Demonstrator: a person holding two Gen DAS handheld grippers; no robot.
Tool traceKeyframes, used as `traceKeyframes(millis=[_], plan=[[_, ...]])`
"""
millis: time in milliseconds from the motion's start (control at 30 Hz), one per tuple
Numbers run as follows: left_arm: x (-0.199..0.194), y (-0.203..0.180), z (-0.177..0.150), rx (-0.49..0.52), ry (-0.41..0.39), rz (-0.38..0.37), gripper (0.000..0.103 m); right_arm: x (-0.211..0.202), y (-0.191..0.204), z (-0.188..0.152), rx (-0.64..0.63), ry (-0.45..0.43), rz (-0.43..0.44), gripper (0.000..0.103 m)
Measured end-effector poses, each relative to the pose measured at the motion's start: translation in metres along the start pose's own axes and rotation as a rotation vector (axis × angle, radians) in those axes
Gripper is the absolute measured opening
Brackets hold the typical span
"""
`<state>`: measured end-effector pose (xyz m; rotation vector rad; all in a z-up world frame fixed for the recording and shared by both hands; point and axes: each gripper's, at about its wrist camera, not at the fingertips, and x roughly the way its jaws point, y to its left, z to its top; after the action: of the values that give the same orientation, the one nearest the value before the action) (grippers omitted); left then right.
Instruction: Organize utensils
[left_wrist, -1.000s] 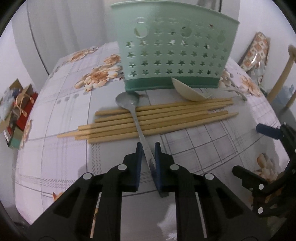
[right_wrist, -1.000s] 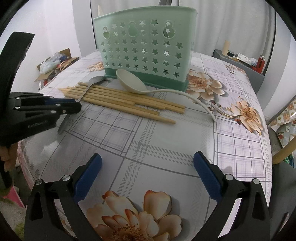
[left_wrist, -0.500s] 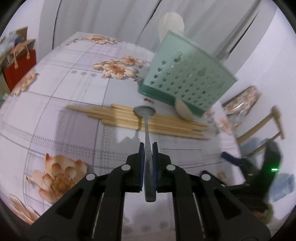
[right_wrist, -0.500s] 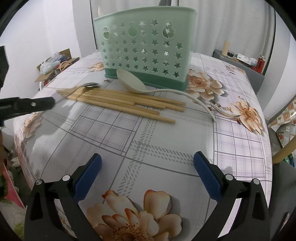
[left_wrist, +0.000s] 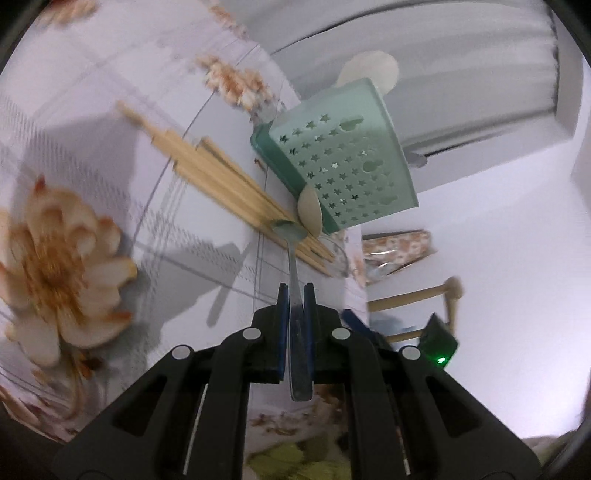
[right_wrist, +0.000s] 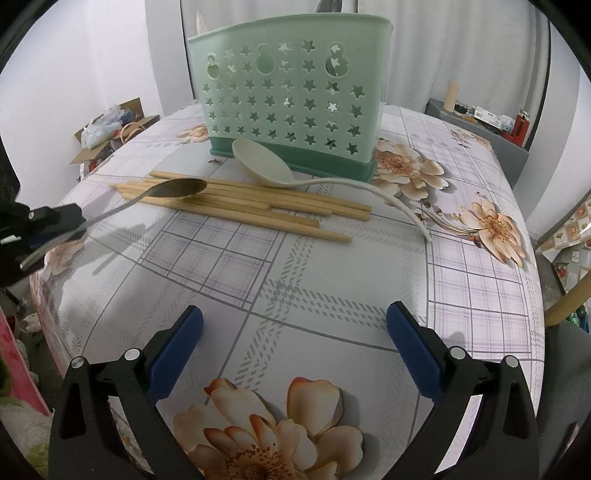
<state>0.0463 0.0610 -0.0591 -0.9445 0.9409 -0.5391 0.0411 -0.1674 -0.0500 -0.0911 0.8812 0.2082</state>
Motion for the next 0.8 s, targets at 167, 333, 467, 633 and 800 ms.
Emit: traceKeyframes(millis=[167,333,467,633,800], plan=[[-0.005,0.018,0.0,-0.127,-0.006,-0.037,0.002,0.0,0.0,0.001,0.001,-0.001,0.003,0.097],[-0.013,0.002,0.004,-0.015,-0.071,0.078,0.009,-0.001,0.0,0.0,0.002,-0.004,0.008,0.097],[-0.005,-0.029,0.007,0.179,-0.076,0.172,0.035,0.0,-0.001,0.0,0.002,-0.006,0.01,0.097],[0.026,-0.07,-0.004,0.481,-0.013,0.291,0.04,-0.001,-0.002,0.0,0.004,-0.006,0.014,0.097],[0.056,-0.094,-0.028,0.769,0.06,0.412,0.042,-0.004,-0.012,0.0,0.04,-0.018,0.072,0.097]])
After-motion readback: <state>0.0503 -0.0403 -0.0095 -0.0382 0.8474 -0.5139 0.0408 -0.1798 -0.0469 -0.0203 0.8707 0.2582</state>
